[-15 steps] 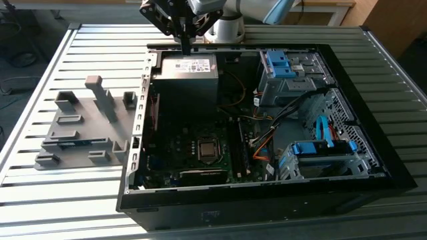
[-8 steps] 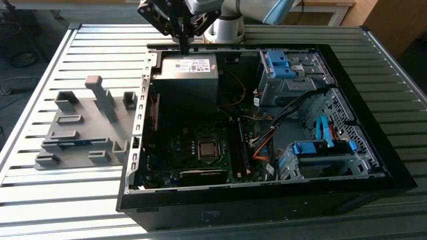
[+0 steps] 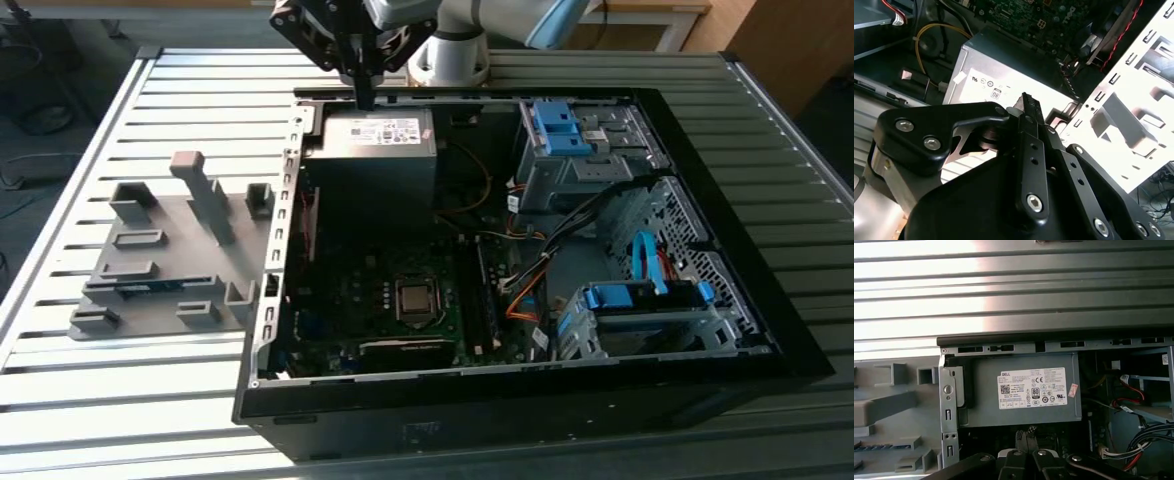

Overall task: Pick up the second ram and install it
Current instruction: 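Reach for the second ram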

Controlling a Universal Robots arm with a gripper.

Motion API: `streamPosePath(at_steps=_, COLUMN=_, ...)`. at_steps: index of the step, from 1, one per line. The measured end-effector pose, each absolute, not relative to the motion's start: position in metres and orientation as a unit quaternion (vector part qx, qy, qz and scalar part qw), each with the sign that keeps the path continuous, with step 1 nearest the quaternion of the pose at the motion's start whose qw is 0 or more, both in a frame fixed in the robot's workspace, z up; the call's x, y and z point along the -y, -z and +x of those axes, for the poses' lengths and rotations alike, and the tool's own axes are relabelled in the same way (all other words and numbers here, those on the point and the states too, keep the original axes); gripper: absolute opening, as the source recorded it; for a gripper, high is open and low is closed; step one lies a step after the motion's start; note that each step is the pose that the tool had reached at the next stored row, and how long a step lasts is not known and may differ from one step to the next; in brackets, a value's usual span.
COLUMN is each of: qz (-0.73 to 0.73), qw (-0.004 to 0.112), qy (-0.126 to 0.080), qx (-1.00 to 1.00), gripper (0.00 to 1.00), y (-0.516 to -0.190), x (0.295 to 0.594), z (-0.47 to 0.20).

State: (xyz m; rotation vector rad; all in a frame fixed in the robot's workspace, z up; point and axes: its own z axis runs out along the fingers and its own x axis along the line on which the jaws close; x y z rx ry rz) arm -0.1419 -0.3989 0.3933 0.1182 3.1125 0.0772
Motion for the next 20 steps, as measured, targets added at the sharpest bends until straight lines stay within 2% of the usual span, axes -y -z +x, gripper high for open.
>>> streamPosePath(at_steps=20, qz=0.038, qw=0.013, qy=-0.026, qx=-0.999, gripper=0.11, y=-0.3933, x=0.3989, z=-0.1508)
